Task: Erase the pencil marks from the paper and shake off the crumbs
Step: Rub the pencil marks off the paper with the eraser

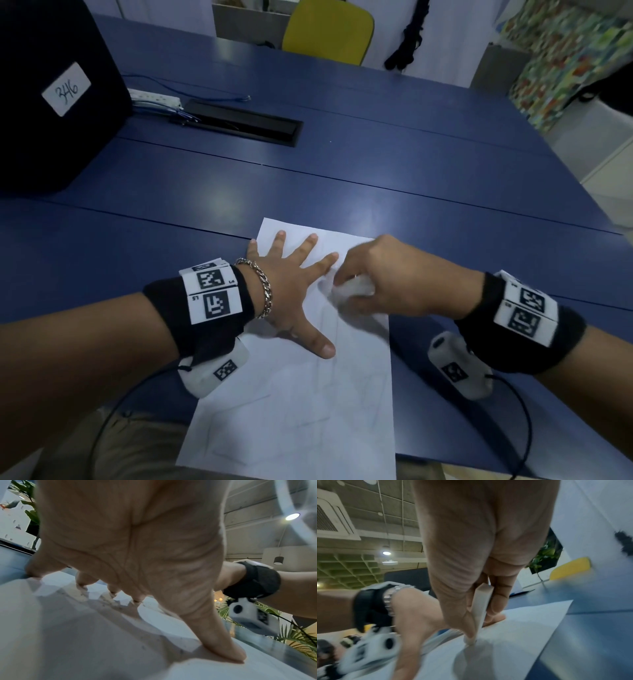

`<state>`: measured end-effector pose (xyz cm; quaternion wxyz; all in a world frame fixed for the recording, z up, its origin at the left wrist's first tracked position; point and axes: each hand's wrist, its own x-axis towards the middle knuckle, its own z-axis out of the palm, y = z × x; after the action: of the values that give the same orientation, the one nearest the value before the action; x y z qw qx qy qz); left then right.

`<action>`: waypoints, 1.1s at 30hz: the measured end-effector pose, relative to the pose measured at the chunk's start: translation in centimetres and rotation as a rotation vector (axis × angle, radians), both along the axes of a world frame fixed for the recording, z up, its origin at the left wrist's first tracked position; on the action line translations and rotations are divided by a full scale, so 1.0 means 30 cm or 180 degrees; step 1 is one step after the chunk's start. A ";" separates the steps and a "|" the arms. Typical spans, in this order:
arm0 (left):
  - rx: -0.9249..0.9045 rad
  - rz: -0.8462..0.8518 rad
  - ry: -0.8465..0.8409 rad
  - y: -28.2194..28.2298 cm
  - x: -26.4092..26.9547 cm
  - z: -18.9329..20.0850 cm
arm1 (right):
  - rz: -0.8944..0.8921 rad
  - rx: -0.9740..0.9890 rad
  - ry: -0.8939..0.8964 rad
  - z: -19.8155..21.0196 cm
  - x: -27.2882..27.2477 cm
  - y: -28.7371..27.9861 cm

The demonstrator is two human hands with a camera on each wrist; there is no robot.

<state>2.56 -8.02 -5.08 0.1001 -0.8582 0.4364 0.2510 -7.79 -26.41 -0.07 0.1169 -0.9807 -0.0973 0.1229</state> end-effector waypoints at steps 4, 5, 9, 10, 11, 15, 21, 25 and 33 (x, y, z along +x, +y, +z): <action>0.0031 -0.0005 -0.0012 -0.001 0.001 0.005 | -0.0195 0.0073 0.0079 0.013 0.018 -0.020; 0.0034 0.0005 0.0003 -0.004 0.001 0.008 | -0.0313 0.0098 -0.0081 0.009 0.029 -0.036; 0.0120 0.0050 0.0068 -0.005 -0.004 0.013 | -0.0333 0.0124 -0.0198 -0.015 -0.009 -0.029; 0.0104 0.0054 0.0083 -0.003 -0.004 0.010 | -0.0259 0.0115 -0.0084 -0.010 -0.031 -0.021; 0.0063 0.0057 0.0094 -0.003 -0.003 0.008 | -0.0213 0.0122 -0.0059 0.002 -0.052 -0.024; -0.0229 0.0113 0.0131 0.000 0.025 0.039 | -0.0969 0.0521 -0.0990 0.063 -0.115 -0.115; -0.0190 0.0074 0.0136 0.091 0.141 0.132 | -0.2020 0.1254 -0.1396 0.091 -0.240 -0.213; -0.0082 -0.0102 0.0167 0.138 0.162 0.125 | -0.2089 0.1293 -0.1334 0.079 -0.263 -0.207; -0.0128 -0.0822 0.0360 0.119 0.075 0.061 | -0.1201 0.0661 -0.0605 0.037 -0.192 -0.104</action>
<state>4.81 -4.46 -3.23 0.0896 -0.7812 0.5531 0.2753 -13.54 -29.52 1.05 0.2284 -0.9714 0.0650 -0.0047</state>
